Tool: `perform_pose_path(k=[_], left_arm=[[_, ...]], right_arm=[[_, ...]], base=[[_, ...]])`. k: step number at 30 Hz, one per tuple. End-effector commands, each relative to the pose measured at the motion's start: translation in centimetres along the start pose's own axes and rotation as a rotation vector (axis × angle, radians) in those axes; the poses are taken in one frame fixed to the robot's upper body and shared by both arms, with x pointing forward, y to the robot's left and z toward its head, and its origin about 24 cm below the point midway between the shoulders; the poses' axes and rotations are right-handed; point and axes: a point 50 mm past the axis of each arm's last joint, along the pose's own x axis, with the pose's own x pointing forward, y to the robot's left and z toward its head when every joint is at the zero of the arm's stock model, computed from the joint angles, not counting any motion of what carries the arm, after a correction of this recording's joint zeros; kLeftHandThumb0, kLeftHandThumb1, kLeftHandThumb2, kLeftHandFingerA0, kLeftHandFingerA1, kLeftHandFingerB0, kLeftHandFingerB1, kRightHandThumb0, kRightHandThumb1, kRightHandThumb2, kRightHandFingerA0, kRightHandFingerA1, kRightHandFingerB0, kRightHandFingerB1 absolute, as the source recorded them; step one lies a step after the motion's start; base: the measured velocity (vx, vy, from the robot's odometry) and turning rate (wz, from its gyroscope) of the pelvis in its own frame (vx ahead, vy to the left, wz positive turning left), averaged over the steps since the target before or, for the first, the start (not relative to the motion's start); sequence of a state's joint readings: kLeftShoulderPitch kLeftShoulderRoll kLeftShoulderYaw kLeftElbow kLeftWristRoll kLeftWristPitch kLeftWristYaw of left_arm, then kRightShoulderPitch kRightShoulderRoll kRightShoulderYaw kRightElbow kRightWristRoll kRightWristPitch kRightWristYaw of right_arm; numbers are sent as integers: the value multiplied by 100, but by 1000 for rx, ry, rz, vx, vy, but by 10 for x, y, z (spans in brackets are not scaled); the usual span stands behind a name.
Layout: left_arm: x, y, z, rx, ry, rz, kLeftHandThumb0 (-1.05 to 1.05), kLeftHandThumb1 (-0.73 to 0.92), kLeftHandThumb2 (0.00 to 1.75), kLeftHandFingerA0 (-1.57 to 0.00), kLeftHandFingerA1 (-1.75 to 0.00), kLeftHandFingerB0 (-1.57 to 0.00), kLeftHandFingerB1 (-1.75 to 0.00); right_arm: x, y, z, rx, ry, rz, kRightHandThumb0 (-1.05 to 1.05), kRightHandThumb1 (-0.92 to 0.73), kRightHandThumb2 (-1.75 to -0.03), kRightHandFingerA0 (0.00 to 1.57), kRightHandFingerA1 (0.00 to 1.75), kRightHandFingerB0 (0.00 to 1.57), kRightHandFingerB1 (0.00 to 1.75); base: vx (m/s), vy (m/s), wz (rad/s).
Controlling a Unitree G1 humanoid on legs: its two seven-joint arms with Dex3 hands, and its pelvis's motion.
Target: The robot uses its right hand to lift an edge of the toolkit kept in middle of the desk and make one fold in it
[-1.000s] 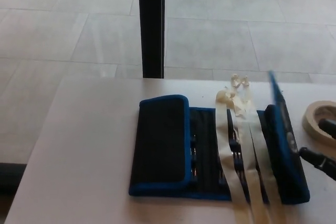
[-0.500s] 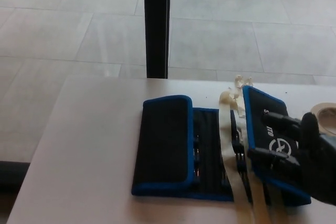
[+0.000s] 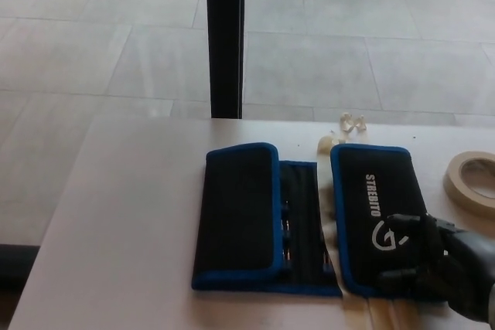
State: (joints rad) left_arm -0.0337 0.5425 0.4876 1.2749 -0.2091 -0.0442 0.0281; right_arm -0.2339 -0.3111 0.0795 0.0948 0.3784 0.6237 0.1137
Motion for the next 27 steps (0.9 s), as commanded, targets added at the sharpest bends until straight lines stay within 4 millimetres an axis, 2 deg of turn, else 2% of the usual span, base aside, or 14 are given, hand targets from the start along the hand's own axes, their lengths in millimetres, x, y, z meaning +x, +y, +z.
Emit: perform_pose_path(k=[1,2,5,6,7,9,10,15,16,17,18,20,24,27], left_arm=[[1,9,6,41,4,16,-65,77,63,-67,-62,-50,-51],[1,9,5,42,7,18,-64,77,63,-68,-64,-51,-51],[1,9,4,40,6,23,-64,78,63,-69,-62,-53,-52],[1,9,4,38,6,22,-63,77,63,-67,-61,-52,-52],[1,9,4,38,6,22,-64,77,63,-69,-61,-52,-52],[1,10,4,29,7,22,-65,76,63,-68,-63,-50,-53],[1,10,4,24,8,22,-65,76,63,-67,-63,-50,-52],[1,12,7,31,4,34,-64,76,63,-67,-62,-50,-53],[1,12,7,34,0,31,-64,77,63,-67,-62,-50,-53],[1,13,7,33,3,28,-65,77,63,-67,-61,-49,-50],[1,13,7,29,5,27,-65,77,63,-66,-62,-49,-52],[1,13,7,21,5,28,-64,77,63,-68,-65,-51,-53],[1,13,7,16,10,30,-64,76,63,-67,-62,-49,-51],[1,14,6,30,10,31,-66,77,63,-68,-60,-50,-51]], right_arm=[[5,-30,-50,-217,159,-199,-59,-90,-66,50,63,31,46],[5,-29,-51,-204,157,-196,-46,-65,-109,50,72,18,53],[5,-27,-46,-133,140,-160,-58,-90,-67,47,64,28,46],[3,-25,-43,-111,135,-155,-46,-64,-109,49,72,16,53],[2,-25,-39,-94,120,-134,-59,-90,-66,47,67,29,48],[-1,-24,-33,-79,98,-112,-61,-72,-101,44,68,26,55],[-2,-24,-28,-59,83,-97,-58,-91,-67,42,63,26,45],[-26,-30,26,168,-76,-28,-59,-92,-69,43,59,29,42],[-34,-34,41,217,-120,-16,-59,-74,-106,43,65,25,52],[-45,-40,56,279,-178,20,-59,-92,-68,43,61,28,41],[-52,-44,64,316,-209,33,-61,-74,-105,42,65,29,54],[-59,-48,72,364,-232,44,-59,-92,-68,41,59,32,41],[-82,-74,89,506,-322,44,-61,-72,-104,42,67,30,55],[-102,-102,94,586,-396,-28,-58,-92,-68,39,67,28,40]], base=[[0,0,0],[0,0,0],[0,0,0],[0,0,0],[0,0,0],[0,0,0],[0,0,0],[0,0,0],[81,-8,4],[80,-9,4],[79,-10,8],[38,-5,4],[0,0,0],[0,0,0]])
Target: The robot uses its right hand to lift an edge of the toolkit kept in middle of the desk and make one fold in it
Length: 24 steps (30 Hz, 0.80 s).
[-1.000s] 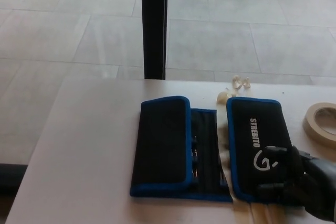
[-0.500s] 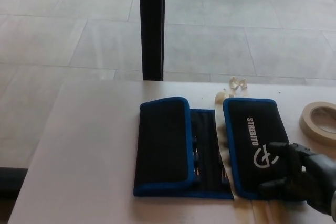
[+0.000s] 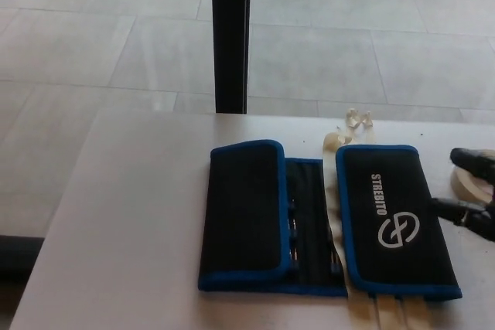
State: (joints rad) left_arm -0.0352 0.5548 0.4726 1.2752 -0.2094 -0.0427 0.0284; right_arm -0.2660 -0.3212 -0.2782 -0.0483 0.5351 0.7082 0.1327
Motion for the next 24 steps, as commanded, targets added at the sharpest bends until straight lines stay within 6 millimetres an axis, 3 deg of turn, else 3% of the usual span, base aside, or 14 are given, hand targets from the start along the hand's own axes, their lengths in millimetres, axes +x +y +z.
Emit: perform_pose_path(k=[1,2,3,6,7,8,10,11,16,18,21,22,23,24], left_arm=[[0,13,2,15,18,28,-66,77,63,-68,-60,-50,-51],[0,13,3,18,16,29,-66,77,63,-67,-61,-51,-51],[0,13,3,13,13,28,-66,76,63,-68,-61,-51,-51],[1,12,5,18,12,34,-65,76,62,-70,-64,-54,-51],[1,11,5,16,12,34,-65,76,62,-70,-64,-54,-51],[1,11,5,8,7,25,-64,77,64,-67,-62,-50,-52],[1,12,5,5,5,23,-64,77,64,-67,-62,-50,-52],[1,13,4,4,11,22,-66,79,64,-66,-61,-49,-50],[0,13,3,10,12,30,-65,78,63,-68,-61,-51,-50],[0,13,3,5,13,27,-65,78,63,-66,-60,-51,-51],[0,11,4,6,4,19,-64,78,63,-66,-61,-50,-51],[0,11,4,15,3,20,-64,79,63,-67,-60,-50,-50],[0,11,3,20,3,22,-65,79,63,-67,-59,-50,-50],[0,11,2,19,6,23,-65,79,63,-67,-59,-50,-50]], right_arm=[[-52,-56,69,395,-157,-31,-58,-92,-68,39,67,28,40],[-55,-65,71,398,-172,-79,-59,-75,-104,43,69,34,56],[-65,-86,75,446,-229,-149,-60,-92,-71,36,70,31,44],[-81,-120,74,515,-324,-259,-60,-92,-69,38,70,31,43],[-82,-121,74,516,-329,-264,-60,-92,-69,38,70,31,43],[-97,-150,66,539,-394,-406,-69,-88,-66,52,80,45,54],[-104,-162,62,546,-419,-465,-69,-88,-66,52,80,45,54],[-126,-189,46,471,-463,-684,-72,-84,-65,56,80,48,59],[-168,-234,8,484,-503,-1018,-76,-84,-65,65,102,46,73],[-182,-243,-5,551,-539,-1105,-77,-82,-65,73,104,47,80],[-206,-251,-36,668,-557,-1314,-77,-86,-67,74,96,41,71],[-209,-251,-43,705,-562,-1335,-80,-66,-97,76,97,37,70],[-212,-252,-52,768,-582,-1347,-74,-83,-66,73,101,34,67],[-211,-252,-53,788,-592,-1348,-74,-83,-66,73,101,34,67]], base=[[0,0,0],[0,0,0],[0,0,0],[0,0,0],[0,0,0],[0,0,0],[0,0,0],[0,0,0],[0,0,0],[0,0,0],[0,0,0],[0,0,0],[0,0,0],[0,0,0]])
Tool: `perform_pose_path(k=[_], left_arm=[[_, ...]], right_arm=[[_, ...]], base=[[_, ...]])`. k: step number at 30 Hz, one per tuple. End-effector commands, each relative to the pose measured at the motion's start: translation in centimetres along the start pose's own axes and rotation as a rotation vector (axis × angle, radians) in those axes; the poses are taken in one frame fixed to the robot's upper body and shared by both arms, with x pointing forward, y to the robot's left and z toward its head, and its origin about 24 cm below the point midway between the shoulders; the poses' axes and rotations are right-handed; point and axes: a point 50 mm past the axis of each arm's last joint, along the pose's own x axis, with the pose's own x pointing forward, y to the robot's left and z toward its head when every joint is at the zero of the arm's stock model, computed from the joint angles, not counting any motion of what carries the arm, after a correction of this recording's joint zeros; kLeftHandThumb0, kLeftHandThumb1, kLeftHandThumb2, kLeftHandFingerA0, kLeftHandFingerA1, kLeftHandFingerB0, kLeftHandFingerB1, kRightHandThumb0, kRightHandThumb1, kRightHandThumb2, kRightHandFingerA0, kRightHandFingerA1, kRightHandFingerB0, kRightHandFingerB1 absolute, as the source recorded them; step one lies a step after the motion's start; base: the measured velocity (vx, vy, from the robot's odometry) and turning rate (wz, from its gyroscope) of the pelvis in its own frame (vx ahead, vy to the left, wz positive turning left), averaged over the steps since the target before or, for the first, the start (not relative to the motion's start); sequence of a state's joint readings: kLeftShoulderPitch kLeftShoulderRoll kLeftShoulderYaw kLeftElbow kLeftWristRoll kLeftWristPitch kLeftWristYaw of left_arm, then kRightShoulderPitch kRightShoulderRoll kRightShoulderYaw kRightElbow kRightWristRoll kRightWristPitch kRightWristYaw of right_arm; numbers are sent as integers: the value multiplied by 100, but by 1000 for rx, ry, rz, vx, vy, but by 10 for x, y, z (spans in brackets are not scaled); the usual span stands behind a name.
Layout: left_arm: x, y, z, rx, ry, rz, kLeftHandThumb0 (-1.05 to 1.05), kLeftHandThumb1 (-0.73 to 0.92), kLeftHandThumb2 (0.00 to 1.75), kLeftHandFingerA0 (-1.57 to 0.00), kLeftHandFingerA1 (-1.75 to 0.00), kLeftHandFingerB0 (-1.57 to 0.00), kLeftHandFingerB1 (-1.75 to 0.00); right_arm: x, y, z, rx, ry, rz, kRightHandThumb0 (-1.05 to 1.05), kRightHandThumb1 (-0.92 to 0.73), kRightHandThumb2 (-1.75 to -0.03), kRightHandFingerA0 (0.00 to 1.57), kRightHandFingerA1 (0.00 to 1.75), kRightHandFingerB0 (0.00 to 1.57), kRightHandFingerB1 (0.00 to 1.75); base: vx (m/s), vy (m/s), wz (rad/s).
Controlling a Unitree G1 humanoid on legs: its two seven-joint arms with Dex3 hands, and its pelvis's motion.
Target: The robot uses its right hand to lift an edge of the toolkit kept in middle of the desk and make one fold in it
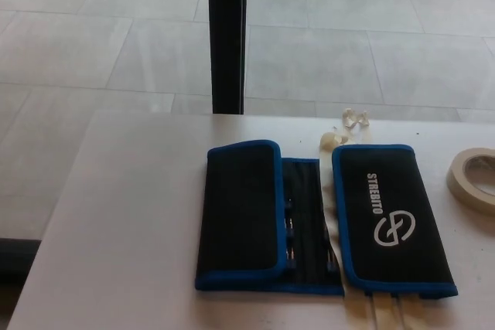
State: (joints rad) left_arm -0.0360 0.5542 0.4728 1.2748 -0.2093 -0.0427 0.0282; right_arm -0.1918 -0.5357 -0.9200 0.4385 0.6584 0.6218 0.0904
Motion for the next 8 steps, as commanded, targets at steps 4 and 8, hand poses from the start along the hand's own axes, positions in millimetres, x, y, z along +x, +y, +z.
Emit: perform_pose_path(k=[4,8], left_arm=[[0,12,-2,3,24,24,-64,78,63,-67,-59,-48,-49],[0,10,-1,-12,20,29,-64,77,63,-66,-62,-49,-51]], right_arm=[[-48,-143,-9,473,-408,-660,-71,-85,-66,69,113,37,84],[-49,-147,-21,493,-376,-679,-65,-68,-110,72,100,30,68]], base=[[0,0,0],[0,0,0]])
